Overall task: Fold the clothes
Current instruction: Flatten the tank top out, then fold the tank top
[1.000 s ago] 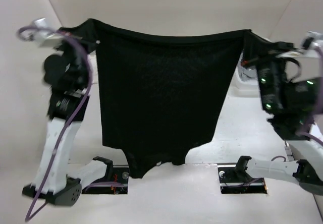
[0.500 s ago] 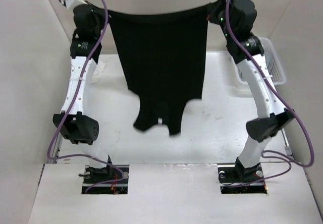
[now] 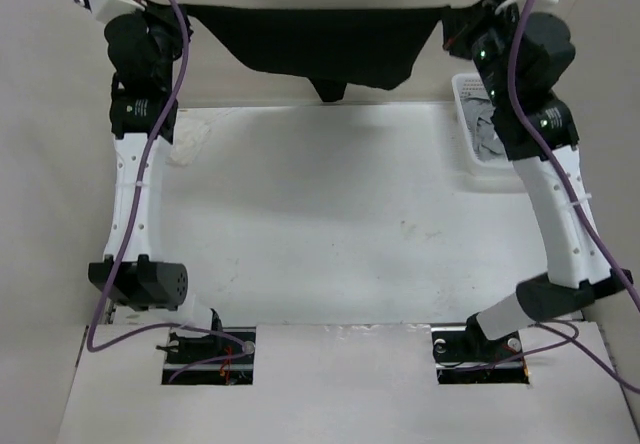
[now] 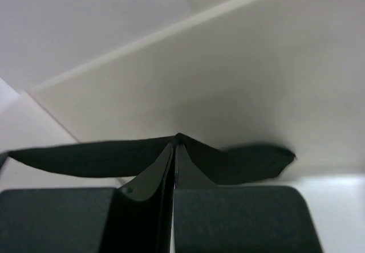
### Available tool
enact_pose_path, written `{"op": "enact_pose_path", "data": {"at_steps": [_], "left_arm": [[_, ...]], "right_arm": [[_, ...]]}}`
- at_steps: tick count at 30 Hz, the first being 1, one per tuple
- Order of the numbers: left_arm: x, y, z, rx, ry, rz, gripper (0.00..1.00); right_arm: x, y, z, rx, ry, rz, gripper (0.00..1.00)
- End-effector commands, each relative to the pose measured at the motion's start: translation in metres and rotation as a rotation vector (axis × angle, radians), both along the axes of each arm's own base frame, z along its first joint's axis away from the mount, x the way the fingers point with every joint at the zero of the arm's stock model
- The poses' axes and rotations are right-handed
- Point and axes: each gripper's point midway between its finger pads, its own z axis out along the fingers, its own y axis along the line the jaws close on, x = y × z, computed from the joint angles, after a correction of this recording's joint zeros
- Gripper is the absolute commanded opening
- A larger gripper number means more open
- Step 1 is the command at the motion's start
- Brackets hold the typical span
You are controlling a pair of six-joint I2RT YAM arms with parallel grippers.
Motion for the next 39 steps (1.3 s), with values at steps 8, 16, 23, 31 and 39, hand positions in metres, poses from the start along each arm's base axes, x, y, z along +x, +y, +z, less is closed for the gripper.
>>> {"op": "enact_pose_path", "data": {"at_steps": [8, 16, 23, 31, 39], "left_arm": [[-0.117, -0.031, -0.123, -0.016, 0.055, -0.063, 0.01], [-0.22, -0.038, -0.279, -0.034, 0.306, -0.096, 0.01], [-0.287, -0.035, -0.377, -0.155, 0.517, -0.111, 0.0], [-0.268, -0.034, -0.316, -0.112, 0.413, -0.097, 0.0], [-0.138, -0.062, -0.273, -0.084, 0.327, -0.054, 0.0]], "right_arm": [[-0.091, -0.006, -0.196, 0.065, 0.206, 0.035, 0.0], [-0.199, 0.004, -0.337, 0.018, 0.444, 0.166, 0.0], [-0.281, 0.034, -0.433, 0.016, 0.763, 0.373, 0.0], [-0.28, 0.031, -0.407, -0.019, 0.671, 0.257, 0.0], [-0.141, 0.018, -0.332, -0.011, 0.462, 0.036, 0.0]]}}
